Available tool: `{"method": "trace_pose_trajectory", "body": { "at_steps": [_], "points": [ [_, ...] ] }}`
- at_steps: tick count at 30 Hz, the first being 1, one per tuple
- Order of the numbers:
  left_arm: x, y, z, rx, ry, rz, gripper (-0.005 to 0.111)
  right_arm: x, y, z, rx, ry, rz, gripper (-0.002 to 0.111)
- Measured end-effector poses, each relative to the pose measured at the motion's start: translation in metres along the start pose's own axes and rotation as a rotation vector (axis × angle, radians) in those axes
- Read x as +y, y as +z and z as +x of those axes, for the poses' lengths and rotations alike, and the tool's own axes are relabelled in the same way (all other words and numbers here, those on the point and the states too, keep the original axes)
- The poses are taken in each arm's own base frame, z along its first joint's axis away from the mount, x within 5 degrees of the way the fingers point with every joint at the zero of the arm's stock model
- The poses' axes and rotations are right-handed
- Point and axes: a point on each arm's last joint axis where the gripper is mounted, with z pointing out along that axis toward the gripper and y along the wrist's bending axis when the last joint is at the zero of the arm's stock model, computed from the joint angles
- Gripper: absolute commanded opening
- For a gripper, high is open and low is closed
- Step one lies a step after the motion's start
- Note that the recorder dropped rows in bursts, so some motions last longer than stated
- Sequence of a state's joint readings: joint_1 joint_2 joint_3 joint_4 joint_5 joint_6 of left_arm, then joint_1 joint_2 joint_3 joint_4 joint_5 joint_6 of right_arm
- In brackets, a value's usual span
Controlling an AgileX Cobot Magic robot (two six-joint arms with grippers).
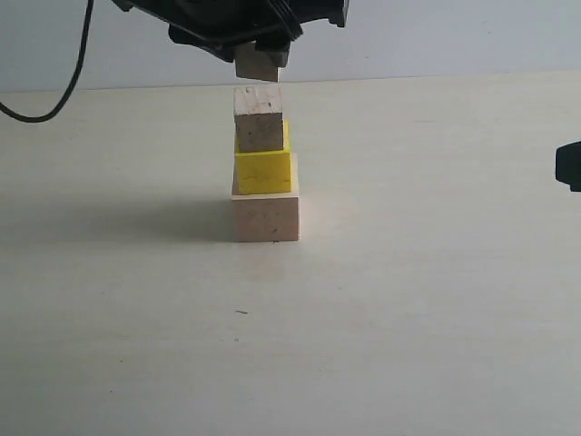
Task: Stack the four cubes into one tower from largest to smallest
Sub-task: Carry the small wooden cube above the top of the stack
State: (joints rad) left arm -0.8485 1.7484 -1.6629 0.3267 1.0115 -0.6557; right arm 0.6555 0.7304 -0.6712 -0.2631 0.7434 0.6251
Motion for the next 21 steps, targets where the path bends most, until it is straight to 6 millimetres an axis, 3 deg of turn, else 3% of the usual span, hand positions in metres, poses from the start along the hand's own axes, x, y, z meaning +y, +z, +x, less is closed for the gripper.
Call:
{"method": "trace_pose_trajectory", "body": {
  "at_steps": [4,21],
  "points": [
    [-0.003,0.010,-0.003,0.005,-0.059,-0.014,0.000,0.000,0.000,0.000,0.000,0.002,0.000,0.000],
    [-0.001,0.014,-0.002,0.008,-0.176,-0.062,0.000,-0.004,0.000,-0.003,-0.032,-0.060,0.048,0.000]
  ]
}}
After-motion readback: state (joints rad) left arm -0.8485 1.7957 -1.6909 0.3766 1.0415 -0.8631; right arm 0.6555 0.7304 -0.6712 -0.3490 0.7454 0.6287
